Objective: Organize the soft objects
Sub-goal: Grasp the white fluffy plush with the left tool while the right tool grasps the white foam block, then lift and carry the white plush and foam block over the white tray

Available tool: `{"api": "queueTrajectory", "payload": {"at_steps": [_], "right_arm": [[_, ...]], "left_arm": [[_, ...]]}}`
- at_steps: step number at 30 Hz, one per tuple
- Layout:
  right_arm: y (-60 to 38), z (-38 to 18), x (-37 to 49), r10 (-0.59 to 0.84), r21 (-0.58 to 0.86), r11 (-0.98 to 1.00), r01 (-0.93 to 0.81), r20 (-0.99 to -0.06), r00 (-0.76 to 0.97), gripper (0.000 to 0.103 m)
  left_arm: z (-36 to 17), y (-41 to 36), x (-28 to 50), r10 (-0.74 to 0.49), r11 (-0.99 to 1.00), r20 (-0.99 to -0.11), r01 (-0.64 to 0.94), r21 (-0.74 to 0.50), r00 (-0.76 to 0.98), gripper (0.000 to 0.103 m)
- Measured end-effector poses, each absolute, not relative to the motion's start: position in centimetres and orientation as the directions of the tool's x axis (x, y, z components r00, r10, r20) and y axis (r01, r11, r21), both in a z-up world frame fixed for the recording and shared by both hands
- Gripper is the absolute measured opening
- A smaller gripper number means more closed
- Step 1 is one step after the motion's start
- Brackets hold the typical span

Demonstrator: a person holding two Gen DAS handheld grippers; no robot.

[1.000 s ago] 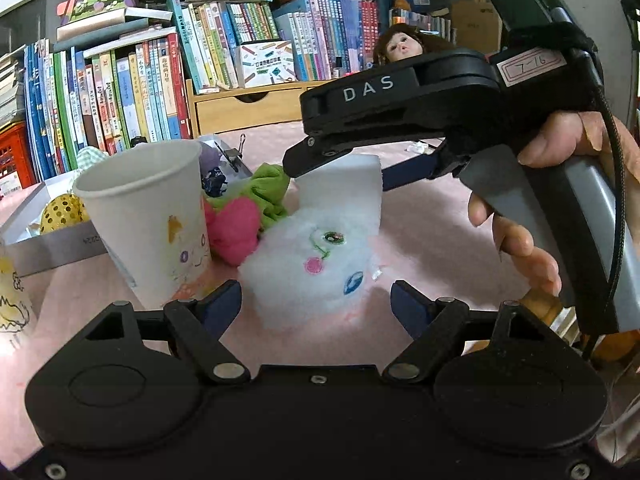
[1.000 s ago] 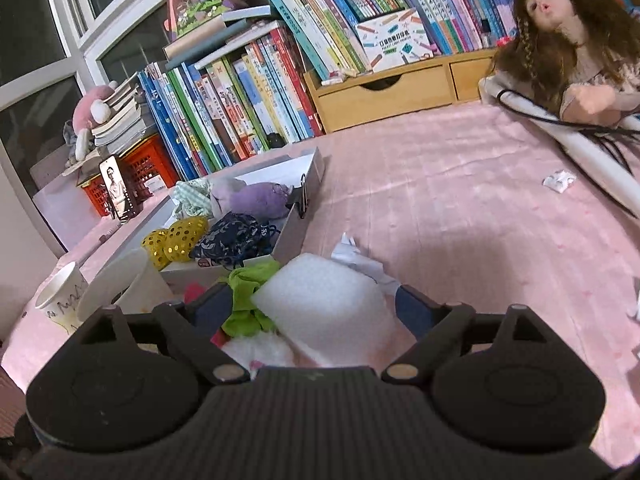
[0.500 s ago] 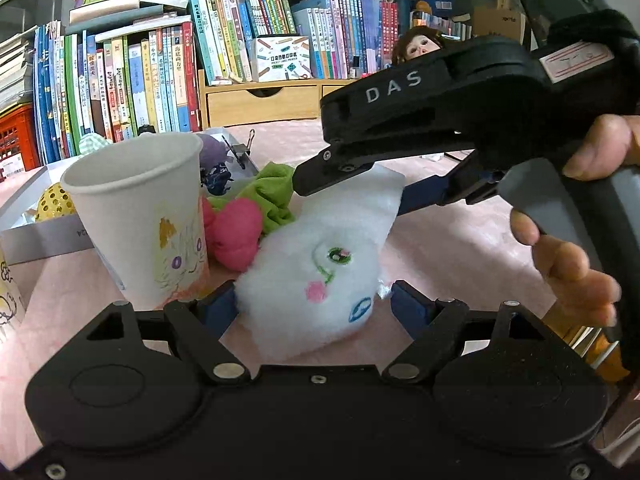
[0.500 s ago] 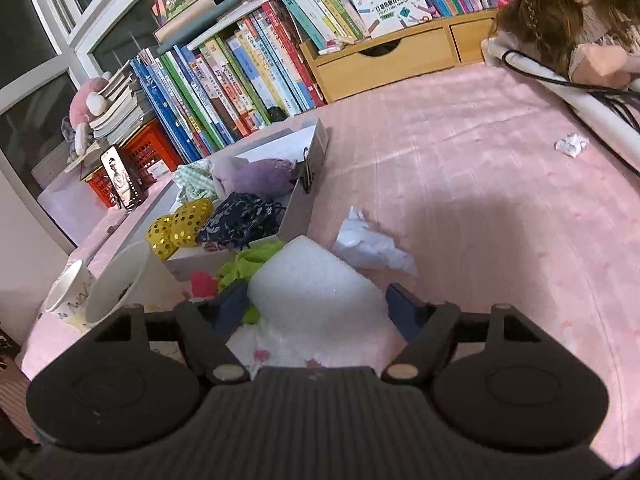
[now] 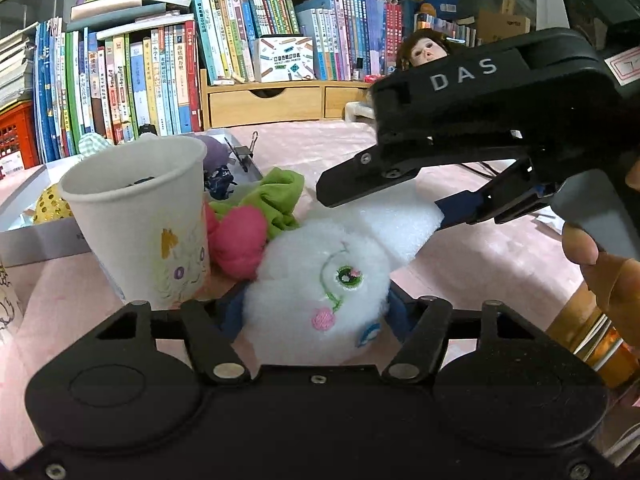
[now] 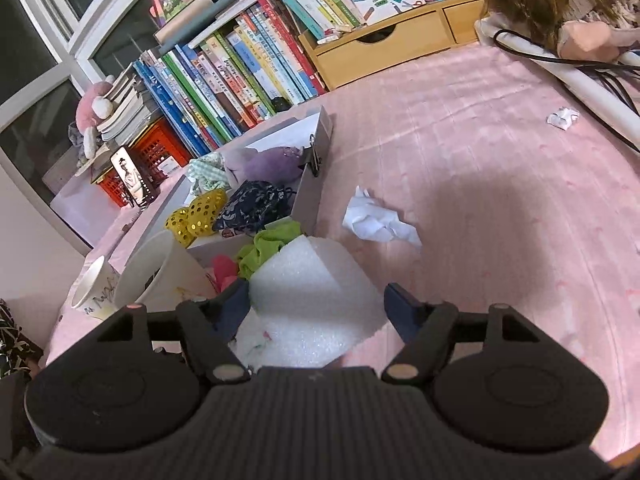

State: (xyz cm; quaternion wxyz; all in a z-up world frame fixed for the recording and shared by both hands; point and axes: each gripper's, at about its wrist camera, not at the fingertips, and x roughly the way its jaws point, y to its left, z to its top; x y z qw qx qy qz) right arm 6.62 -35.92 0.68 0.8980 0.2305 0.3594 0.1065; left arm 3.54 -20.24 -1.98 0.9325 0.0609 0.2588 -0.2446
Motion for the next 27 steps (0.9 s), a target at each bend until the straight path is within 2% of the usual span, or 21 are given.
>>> {"api": "queueTrajectory", "payload": {"at_steps": [14,21,27], "right_arm": [[-36.5,2.6,4.7,0.332,0.518,0.856,0.011,-0.564,0.756,0.071],[-36.3,4.8,4.2,0.289,0.490,0.872,0.017,-0.541,0.790,0.070],[-35.5,6.5,4.7,0.273,0.484,0.875,0.012,-0.515,0.813,0.069]], "left_arm": [[0.0,-19.3,0.7,-0.477,0.844,-0.467,0.536,-0.008,0.745,0.063],[3.1,-17.2,-1.2,-0.513,0.835,-0.398,0.549,-0.026,0.761,0.063],[6.6,-15.0,-1.2,-0.496,0.851,-0.357,0.525,-0.017,0.792,0.063]]}}
